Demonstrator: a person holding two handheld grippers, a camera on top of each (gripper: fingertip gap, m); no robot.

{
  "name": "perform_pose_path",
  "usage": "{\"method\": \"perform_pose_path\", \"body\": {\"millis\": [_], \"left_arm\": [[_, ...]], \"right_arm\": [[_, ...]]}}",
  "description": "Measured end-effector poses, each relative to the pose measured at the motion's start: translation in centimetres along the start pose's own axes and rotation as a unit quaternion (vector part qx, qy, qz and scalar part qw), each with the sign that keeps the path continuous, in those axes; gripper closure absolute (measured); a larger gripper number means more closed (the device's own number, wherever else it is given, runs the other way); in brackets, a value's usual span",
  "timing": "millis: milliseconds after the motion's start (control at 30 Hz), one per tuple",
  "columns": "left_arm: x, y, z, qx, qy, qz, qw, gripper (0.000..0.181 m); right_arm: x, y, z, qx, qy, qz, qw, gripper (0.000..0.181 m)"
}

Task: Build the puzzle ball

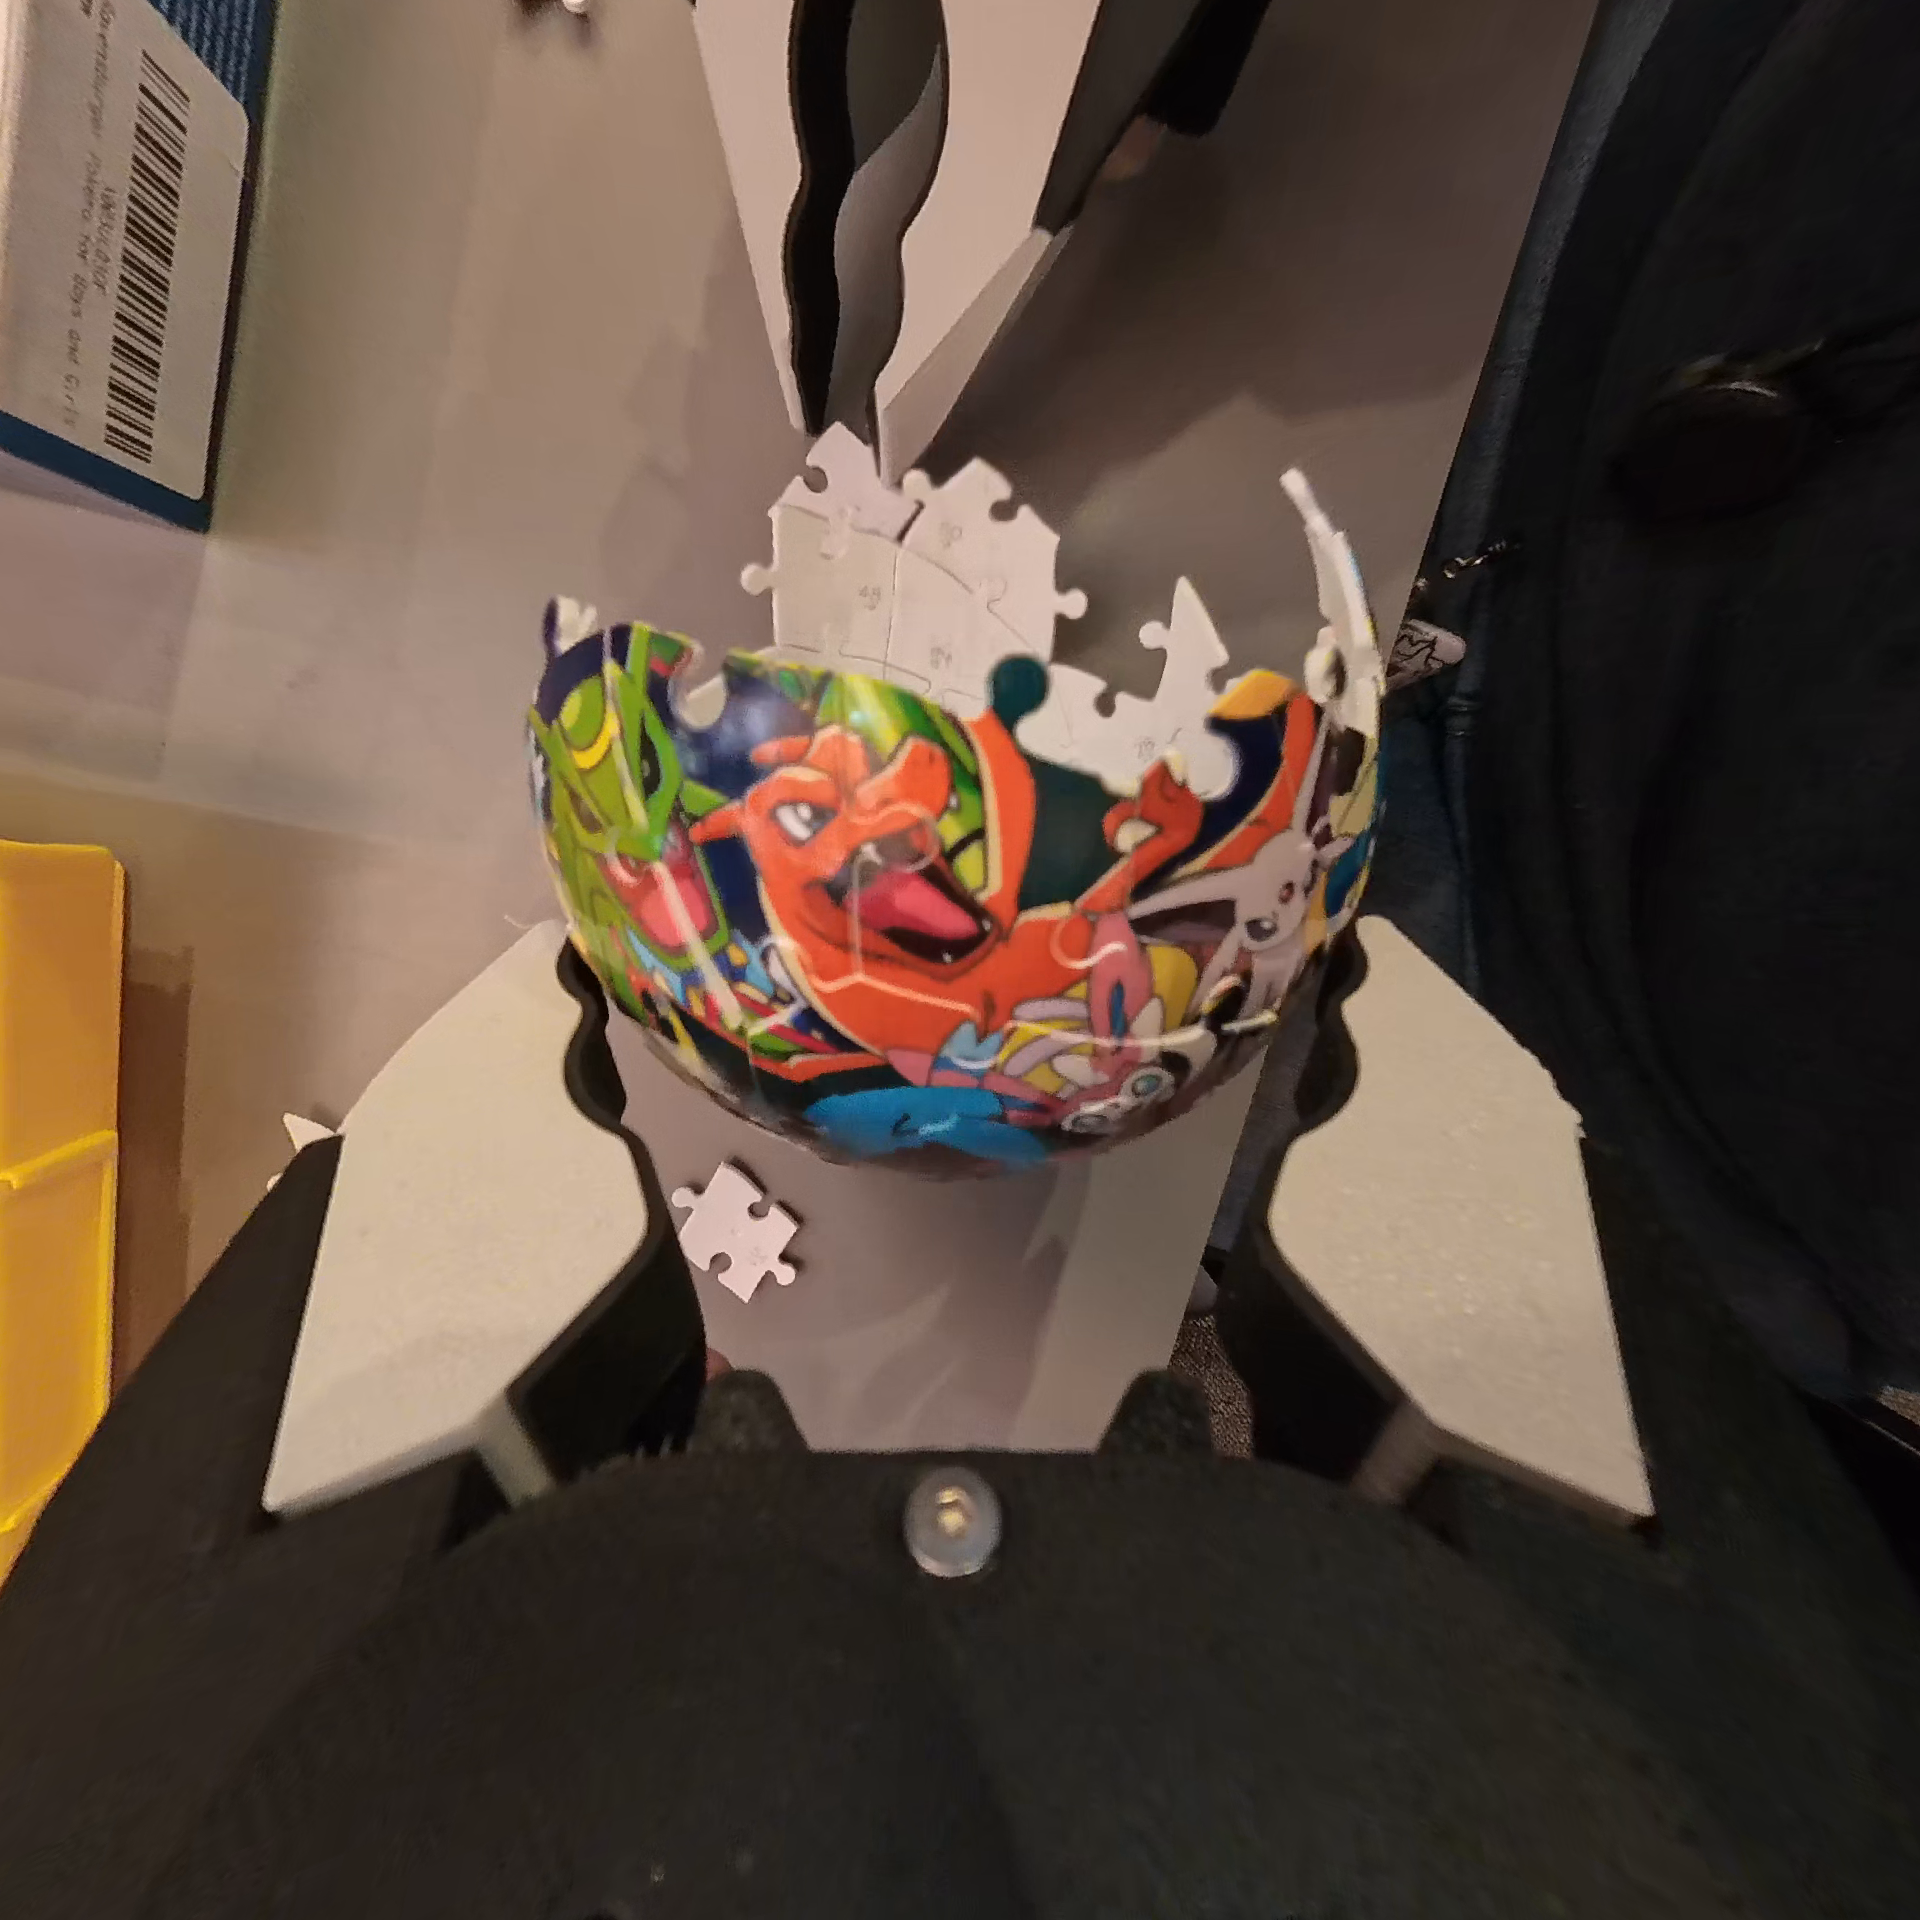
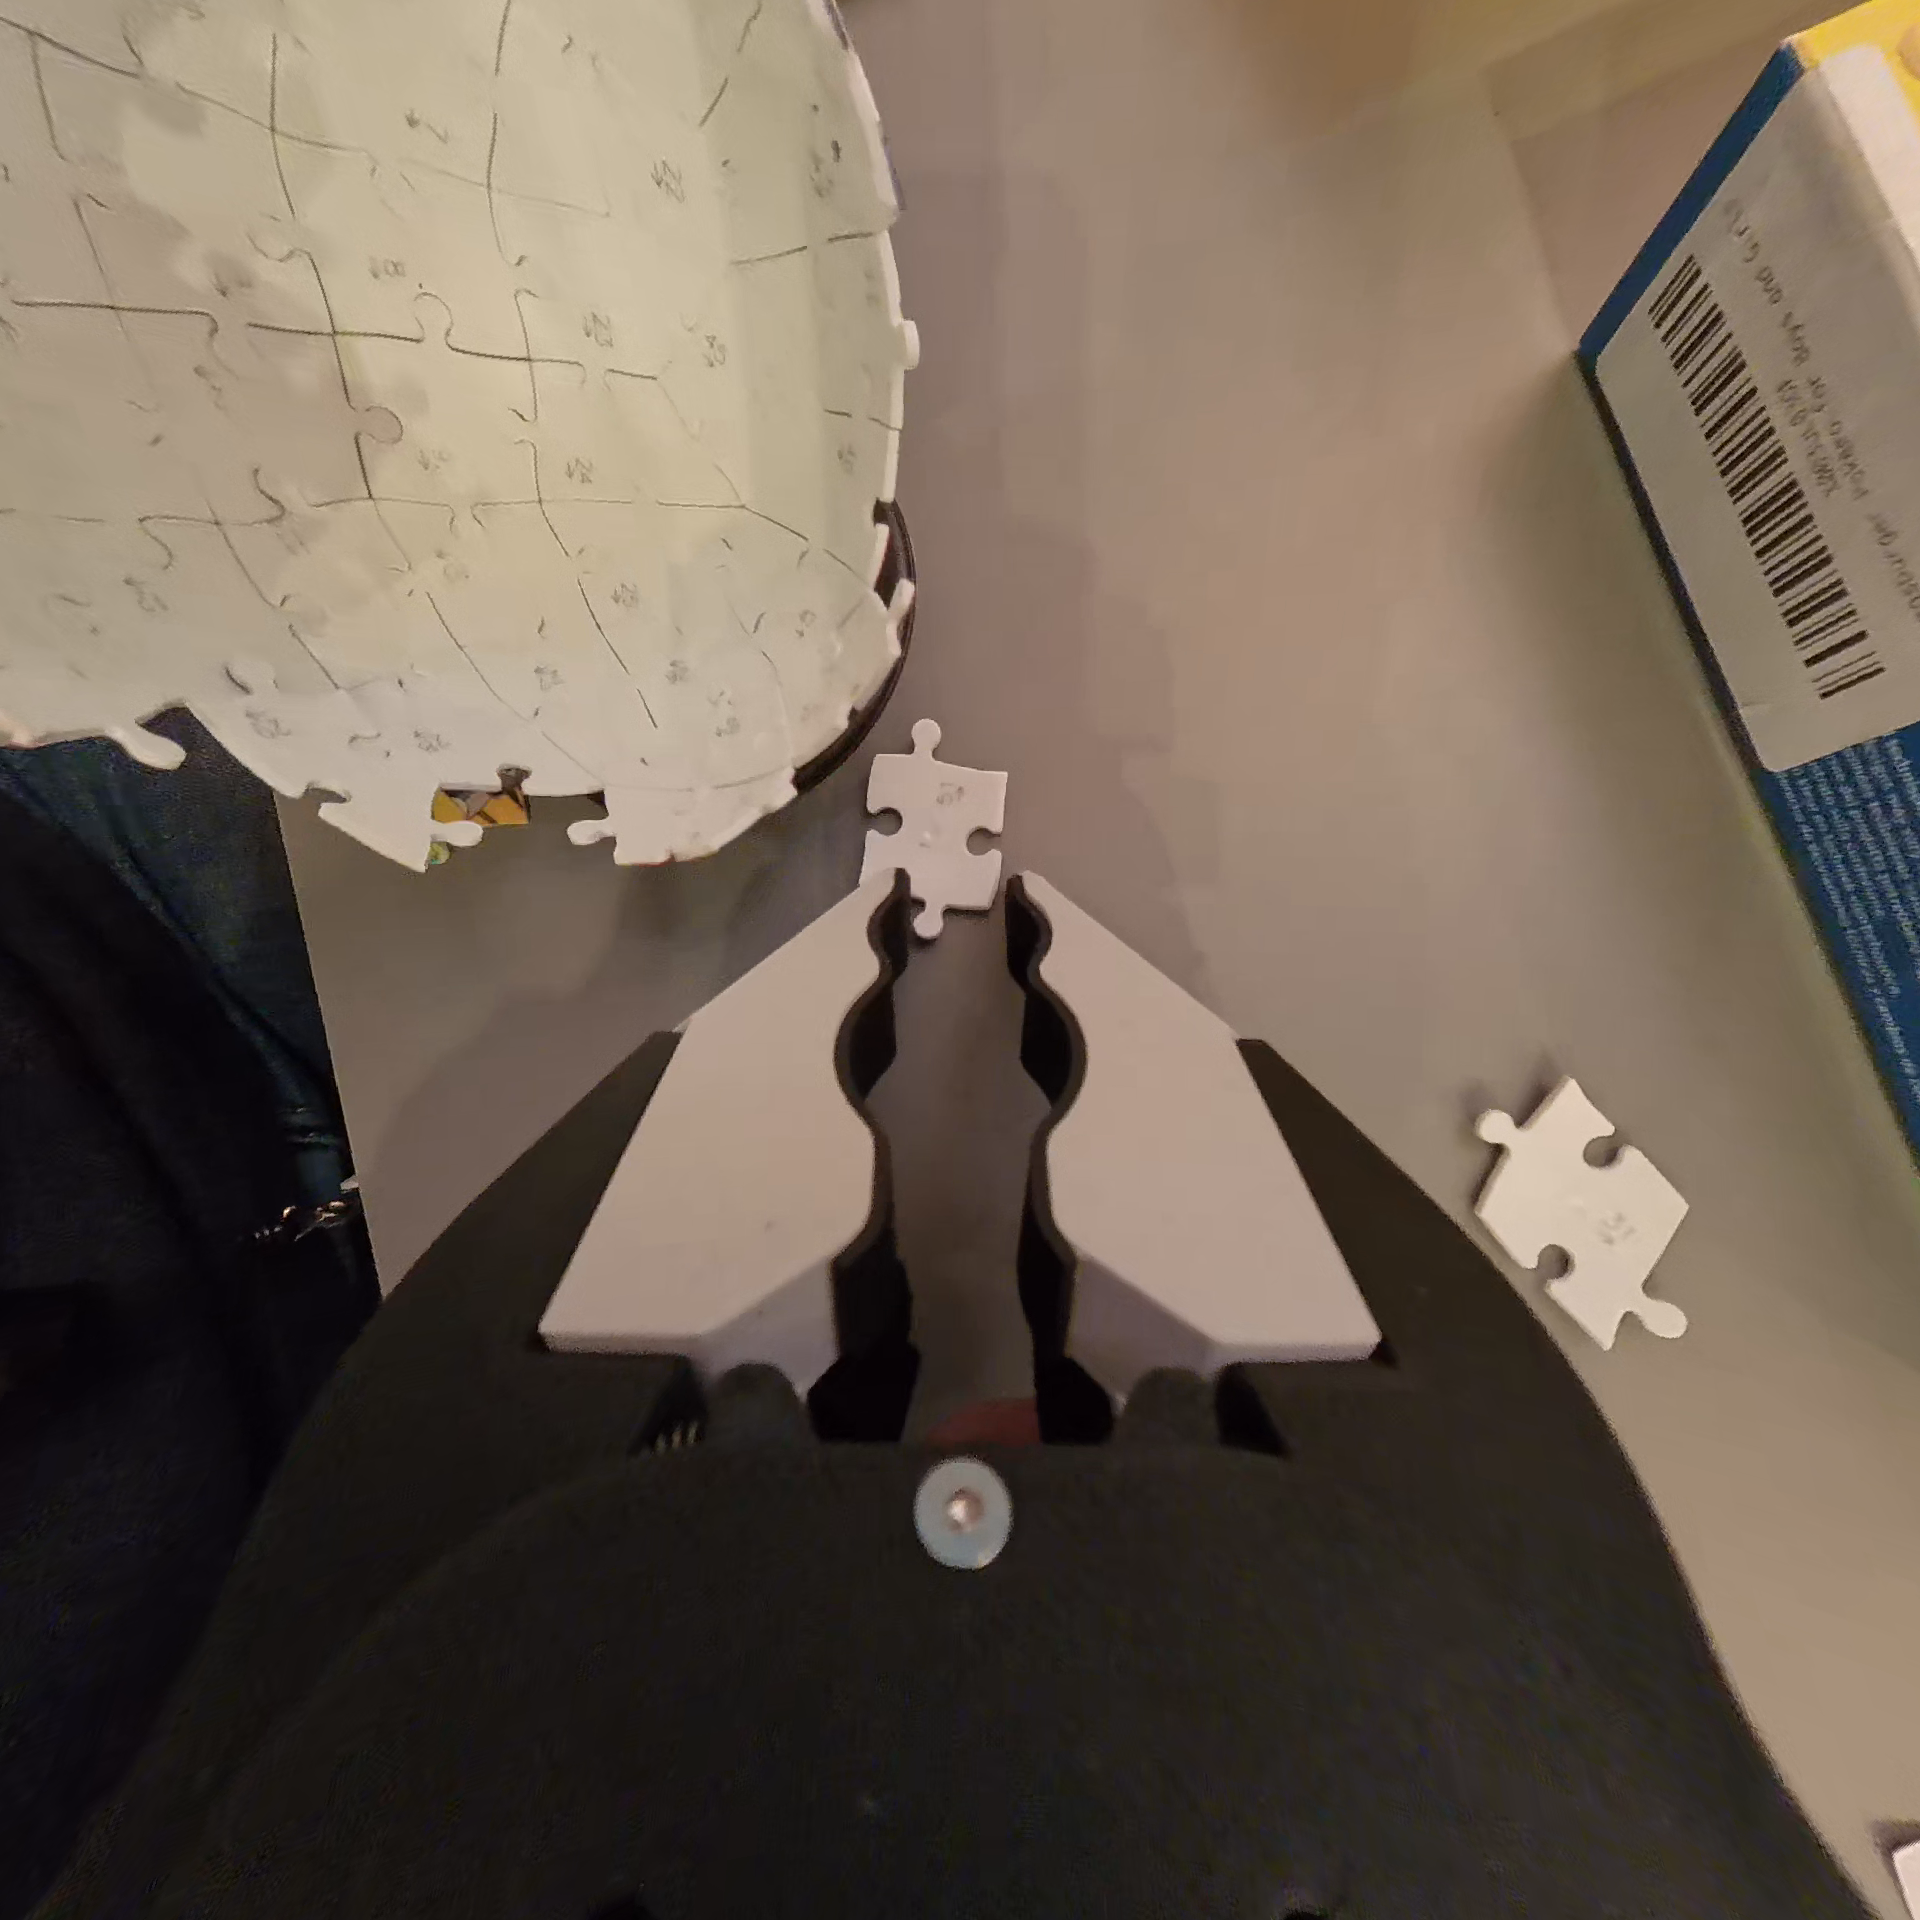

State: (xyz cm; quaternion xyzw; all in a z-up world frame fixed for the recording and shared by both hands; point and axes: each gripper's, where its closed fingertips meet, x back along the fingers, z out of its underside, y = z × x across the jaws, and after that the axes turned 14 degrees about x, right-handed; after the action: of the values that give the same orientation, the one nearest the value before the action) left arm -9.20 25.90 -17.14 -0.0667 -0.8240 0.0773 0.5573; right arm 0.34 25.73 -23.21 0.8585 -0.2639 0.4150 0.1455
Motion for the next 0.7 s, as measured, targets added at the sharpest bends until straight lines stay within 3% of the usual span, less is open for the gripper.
{"method": "perform_pose_path", "body": {"millis": [700], "left_arm": [[0.3,0.0,0.5,-0.002,0.011,-0.006,1.000,0.055]], "right_arm": [[1.4,0.3,-0.7,-0.013,-0.026,-0.012,1.000,0.162]]}}
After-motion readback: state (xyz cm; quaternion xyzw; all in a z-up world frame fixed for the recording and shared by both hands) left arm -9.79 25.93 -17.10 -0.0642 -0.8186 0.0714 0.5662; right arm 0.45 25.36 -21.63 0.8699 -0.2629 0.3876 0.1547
